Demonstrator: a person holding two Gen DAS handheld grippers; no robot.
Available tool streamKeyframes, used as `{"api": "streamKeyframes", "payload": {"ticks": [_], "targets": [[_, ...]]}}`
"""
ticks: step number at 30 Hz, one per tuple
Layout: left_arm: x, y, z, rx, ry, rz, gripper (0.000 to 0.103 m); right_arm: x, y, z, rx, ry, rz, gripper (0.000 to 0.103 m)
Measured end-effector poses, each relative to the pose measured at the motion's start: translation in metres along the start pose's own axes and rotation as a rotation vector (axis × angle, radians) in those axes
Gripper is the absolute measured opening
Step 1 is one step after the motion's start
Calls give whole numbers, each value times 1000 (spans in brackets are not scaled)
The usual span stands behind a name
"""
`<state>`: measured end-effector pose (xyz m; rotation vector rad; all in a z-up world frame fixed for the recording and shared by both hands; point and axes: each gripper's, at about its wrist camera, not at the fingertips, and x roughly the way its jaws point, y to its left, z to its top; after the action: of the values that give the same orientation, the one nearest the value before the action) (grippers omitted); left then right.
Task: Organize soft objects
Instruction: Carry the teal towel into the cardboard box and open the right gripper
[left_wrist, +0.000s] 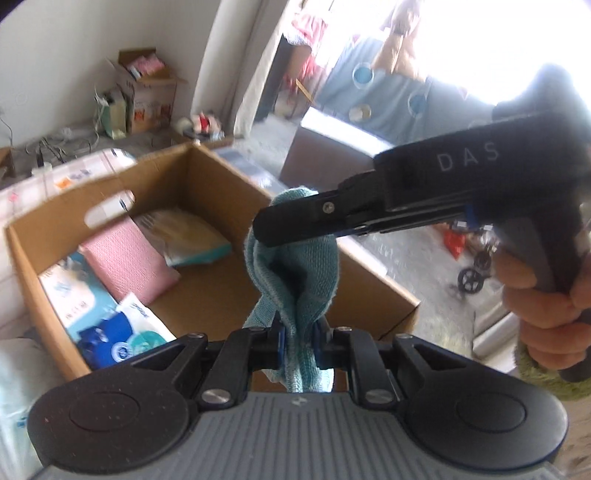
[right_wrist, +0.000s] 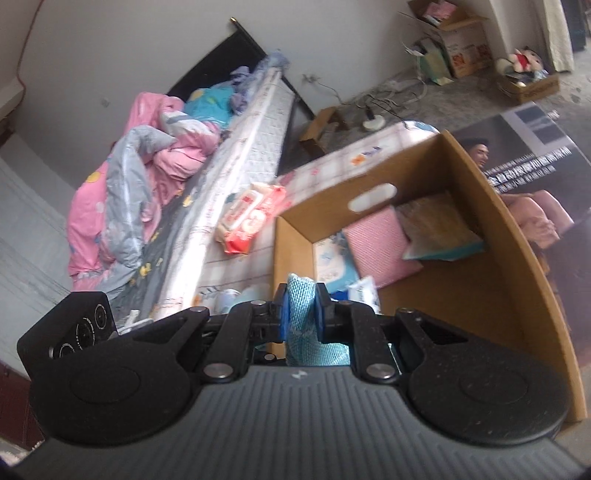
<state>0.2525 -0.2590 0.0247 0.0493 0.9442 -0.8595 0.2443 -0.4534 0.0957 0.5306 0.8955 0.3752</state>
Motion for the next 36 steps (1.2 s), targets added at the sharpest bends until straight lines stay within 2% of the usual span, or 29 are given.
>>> {"api": "streamKeyframes", "payload": {"ticks": [4,6,9,17,19,23,25,29,33,36], "targets": [[53,15,2,-29,124,79,15,39,-44,-4,62,70,-77,12],[73,24,4,-48,180,121,16,68,-62,-2,101,109,-92,12],[88,40,8,-87,223,179,18,109,-83,4,155,156,-95,12],[72,66,15,-108,157,283,27,176,-99,28,255,187,-42,12],[68,72,15,-108,140,321,43,188,-101,30,278,181,-30,15],[58,76,16,-83,102,342,50,211,-109,33,333,187,26,20],[46,73,18,-77,84,341,54,211,-109,32,345,176,20,26],[23,70,15,-65,46,356,56,183,-101,35,300,105,18,27],[-6,69,11,-95,4,346,57,153,-88,30,198,60,-91,27],[-24,72,5,-109,-32,349,58,154,-88,19,162,105,-179,27]]}}
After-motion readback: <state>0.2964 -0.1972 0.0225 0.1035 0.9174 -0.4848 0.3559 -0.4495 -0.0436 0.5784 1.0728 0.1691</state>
